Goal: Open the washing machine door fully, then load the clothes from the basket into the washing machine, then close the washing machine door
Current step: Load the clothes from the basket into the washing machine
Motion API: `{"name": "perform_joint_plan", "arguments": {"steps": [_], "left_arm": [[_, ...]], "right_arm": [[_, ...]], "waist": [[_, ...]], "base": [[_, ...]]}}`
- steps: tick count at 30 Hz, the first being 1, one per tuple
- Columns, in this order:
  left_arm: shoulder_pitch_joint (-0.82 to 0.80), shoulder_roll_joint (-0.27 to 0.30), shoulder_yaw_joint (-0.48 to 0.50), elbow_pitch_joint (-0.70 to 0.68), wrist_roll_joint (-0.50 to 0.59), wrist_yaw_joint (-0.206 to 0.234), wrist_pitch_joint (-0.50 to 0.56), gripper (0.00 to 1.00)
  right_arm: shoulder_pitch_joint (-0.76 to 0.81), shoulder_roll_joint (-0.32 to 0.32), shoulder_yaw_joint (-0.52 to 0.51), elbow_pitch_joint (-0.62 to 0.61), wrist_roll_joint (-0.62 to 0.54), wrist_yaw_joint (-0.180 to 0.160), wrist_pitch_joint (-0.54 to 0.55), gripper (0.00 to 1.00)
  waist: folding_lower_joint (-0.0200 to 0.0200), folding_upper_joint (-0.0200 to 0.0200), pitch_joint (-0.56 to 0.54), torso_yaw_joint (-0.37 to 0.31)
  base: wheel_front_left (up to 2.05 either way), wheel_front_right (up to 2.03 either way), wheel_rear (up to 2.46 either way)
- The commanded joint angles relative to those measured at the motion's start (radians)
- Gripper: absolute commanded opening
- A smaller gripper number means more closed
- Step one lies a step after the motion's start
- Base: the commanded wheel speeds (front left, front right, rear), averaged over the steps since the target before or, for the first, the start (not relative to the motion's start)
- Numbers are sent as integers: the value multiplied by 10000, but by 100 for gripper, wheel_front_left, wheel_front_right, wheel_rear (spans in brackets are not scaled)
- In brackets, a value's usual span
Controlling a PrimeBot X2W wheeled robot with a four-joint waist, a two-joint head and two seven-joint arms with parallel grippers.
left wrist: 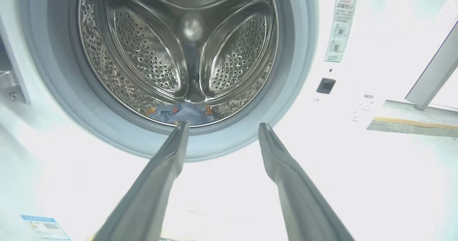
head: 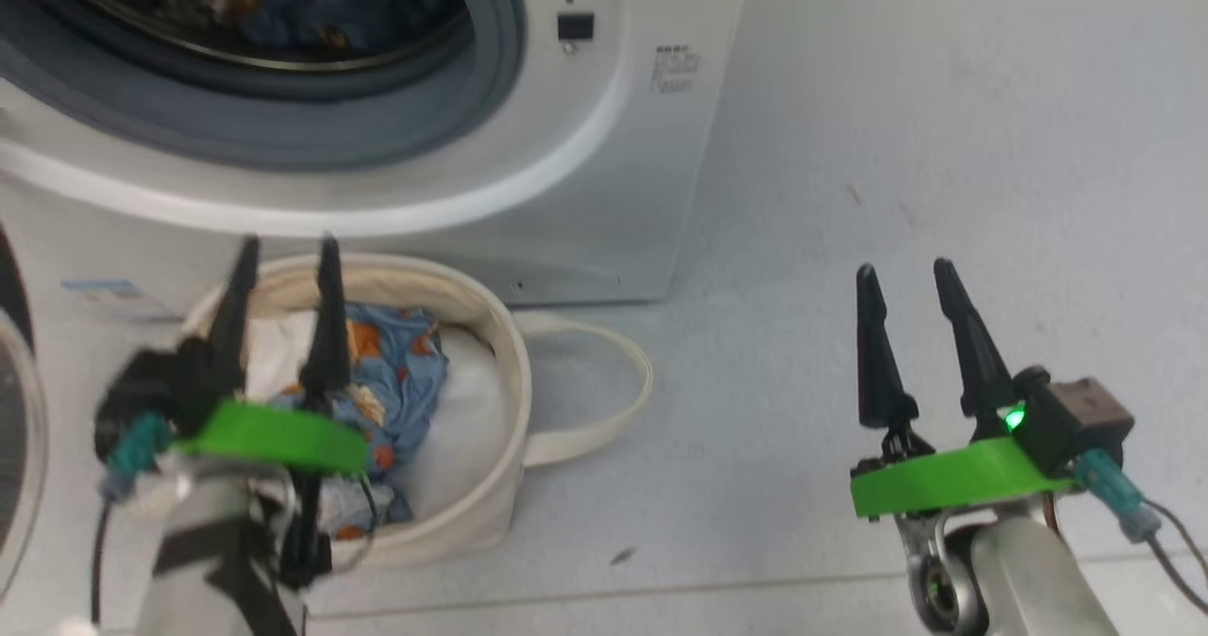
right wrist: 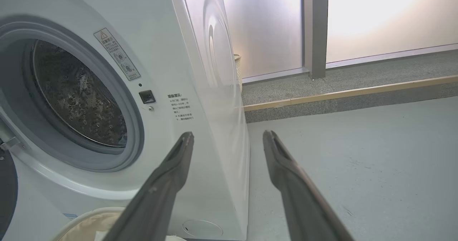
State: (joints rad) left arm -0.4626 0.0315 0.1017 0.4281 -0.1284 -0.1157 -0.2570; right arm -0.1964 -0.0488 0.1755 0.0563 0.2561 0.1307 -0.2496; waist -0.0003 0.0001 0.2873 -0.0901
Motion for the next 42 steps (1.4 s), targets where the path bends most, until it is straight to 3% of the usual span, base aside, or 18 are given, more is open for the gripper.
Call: {"name": "perform_joint_plan", "arguments": {"steps": [1,10,20,42], "left_arm": [[371,192,76,-535,-106,-8,-47,100],[3229,189,-623,-1459,-1307,592,-47,100],[4212,188,-1371,-1900,-1681,1250,-47,100],[4184,187,-1712,-1619,-1598,1397,-47,100]], "right_arm": [[161,-14,216,-225,-120,0,-122,100],[985,-14,184,-231,-17,0,-122,100],[1383,-14,99,-213,78,0,-122,100],[1443,-14,283,-157,102,0,-122,100]], "waist": [[3,-1,-1162,290],[3,-1,-2524,400],[3,-1,-2748,601],[3,-1,-2666,623]], "base": [[0,0,0],[0,0,0],[0,0,0],[0,0,0]]}}
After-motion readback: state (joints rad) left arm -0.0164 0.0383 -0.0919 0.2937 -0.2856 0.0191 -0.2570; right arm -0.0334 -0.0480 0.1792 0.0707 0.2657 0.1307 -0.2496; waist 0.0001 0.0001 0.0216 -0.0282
